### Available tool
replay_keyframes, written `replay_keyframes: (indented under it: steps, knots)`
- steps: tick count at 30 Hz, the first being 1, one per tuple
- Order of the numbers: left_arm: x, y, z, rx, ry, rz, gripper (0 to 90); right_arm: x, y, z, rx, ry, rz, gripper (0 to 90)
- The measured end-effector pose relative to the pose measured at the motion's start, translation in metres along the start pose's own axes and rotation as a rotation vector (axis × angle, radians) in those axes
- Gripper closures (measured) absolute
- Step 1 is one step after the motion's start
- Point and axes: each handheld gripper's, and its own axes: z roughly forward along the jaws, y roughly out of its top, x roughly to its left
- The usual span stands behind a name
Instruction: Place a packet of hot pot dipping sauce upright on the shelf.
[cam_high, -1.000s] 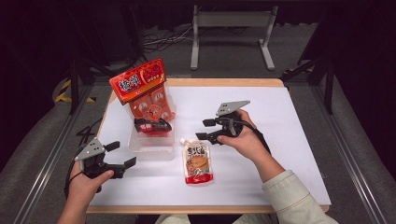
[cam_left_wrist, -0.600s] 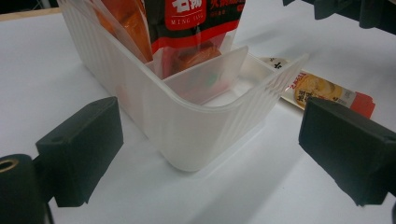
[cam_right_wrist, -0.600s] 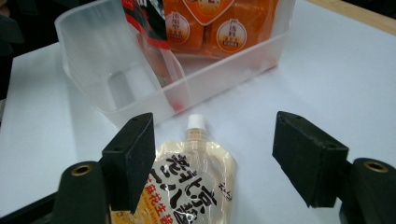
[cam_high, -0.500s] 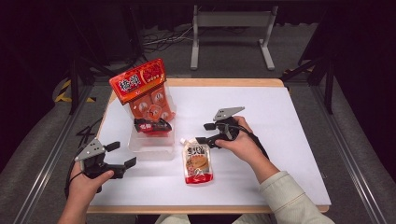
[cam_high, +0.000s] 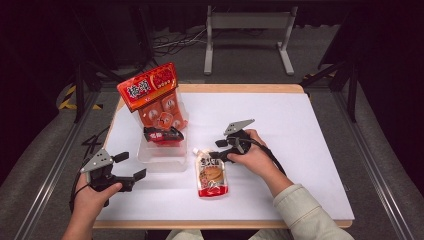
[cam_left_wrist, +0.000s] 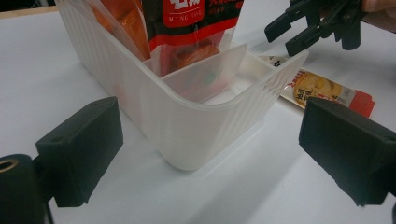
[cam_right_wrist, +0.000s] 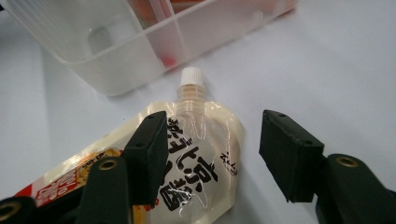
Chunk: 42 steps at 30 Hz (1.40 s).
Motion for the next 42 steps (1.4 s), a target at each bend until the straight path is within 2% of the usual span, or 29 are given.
replay_keyframes:
  steps: [8, 9, 14, 24, 28, 31, 35, 42]
  knots:
    - [0.000, 0.000, 0.001, 0.001, 0.001, 0.002, 7.1, 0.000, -0.003, 0.007, 0.014, 0.026, 0.027, 40.1]
    - [0.000, 0.000, 0.001, 0.003, 0.001, -0.001, 7.1, 0.001, -0.003, 0.008, 0.023, 0.023, 0.034, 37.7]
    - [0.000, 0.000, 0.001, 0.004, 0.000, 0.002, 7.1, 0.001, -0.004, 0.013, 0.048, 0.016, 0.043, 37.8]
    - [-0.001, 0.000, 0.001, 0.006, 0.001, 0.002, 7.1, 0.004, -0.005, 0.019, 0.093, 0.024, 0.032, 34.9]
    - [-0.001, 0.000, 0.002, 0.005, -0.001, 0.003, 7.1, 0.007, -0.004, 0.020, 0.107, 0.007, 0.000, 34.7]
    - [-0.001, 0.000, 0.003, 0.006, -0.002, 0.004, 7.1, 0.011, -0.004, 0.021, 0.110, -0.004, -0.008, 38.0]
    - [-0.001, -0.001, 0.004, 0.002, -0.008, -0.005, 7.1, 0.014, -0.005, 0.021, 0.102, -0.042, -0.010, 51.2]
    - [-0.001, 0.000, 0.004, 0.004, -0.009, 0.002, 7.1, 0.017, -0.007, 0.020, 0.096, -0.094, -0.025, 70.4]
